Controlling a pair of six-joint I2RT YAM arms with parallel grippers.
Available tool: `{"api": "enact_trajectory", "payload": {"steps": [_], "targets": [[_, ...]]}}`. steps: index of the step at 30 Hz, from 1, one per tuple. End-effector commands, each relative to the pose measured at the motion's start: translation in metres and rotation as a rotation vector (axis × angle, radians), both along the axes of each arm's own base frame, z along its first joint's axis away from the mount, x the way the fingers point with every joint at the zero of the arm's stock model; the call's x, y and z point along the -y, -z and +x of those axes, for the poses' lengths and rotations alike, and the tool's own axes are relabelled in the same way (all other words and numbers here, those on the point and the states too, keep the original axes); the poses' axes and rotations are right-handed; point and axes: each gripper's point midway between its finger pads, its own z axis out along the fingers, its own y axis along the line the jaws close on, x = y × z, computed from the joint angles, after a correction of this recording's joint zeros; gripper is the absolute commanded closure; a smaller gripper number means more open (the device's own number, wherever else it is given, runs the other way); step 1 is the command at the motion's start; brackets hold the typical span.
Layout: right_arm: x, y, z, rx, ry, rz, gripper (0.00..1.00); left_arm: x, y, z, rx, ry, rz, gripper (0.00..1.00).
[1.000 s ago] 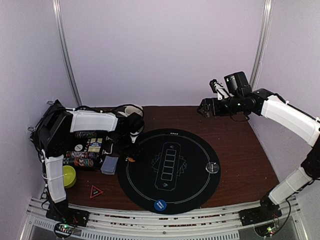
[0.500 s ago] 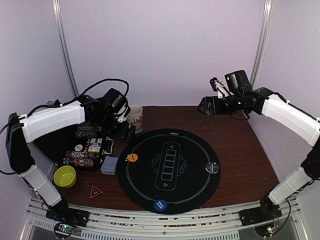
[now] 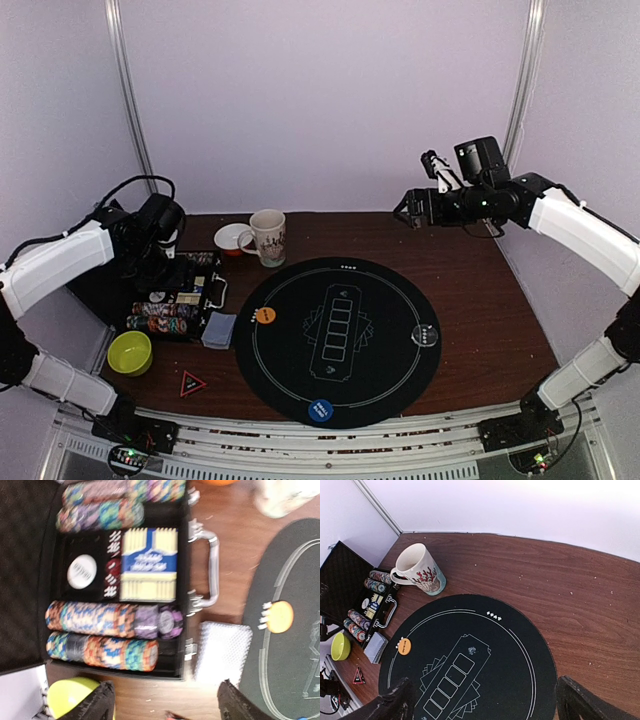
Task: Distribute texas hold em gaming equipment
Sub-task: Adjust the poker chips pile in the chip case.
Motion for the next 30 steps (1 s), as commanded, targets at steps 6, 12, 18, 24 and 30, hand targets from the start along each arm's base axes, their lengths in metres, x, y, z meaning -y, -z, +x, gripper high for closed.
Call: {"api": "enact_trajectory", "payload": {"steps": [6, 12, 18, 24, 30], "targets": [[0.008, -0.030, -0.020, 0.057, -0.005, 0.069, 0.00, -0.015, 0.052, -0.011, -0.051, -0.069, -0.006, 0.31], [0.016, -0.021, -0.028, 0.039, 0.020, 0.059, 0.00, -0.034, 0.067, 0.000, -0.041, -0.119, 0.050, 0.35], [0.023, -0.017, -0.035, 0.033, 0.048, 0.064, 0.00, -0.036, 0.089, 0.008, -0.080, -0.098, 0.055, 0.39], [0.028, -0.014, -0.034, 0.033, 0.066, 0.038, 0.00, -0.038, 0.105, 0.008, -0.111, -0.113, 0.064, 0.39], [0.023, -0.010, -0.028, 0.014, 0.048, 0.018, 0.00, -0.043, 0.119, -0.005, -0.146, -0.132, 0.074, 0.41]]}}
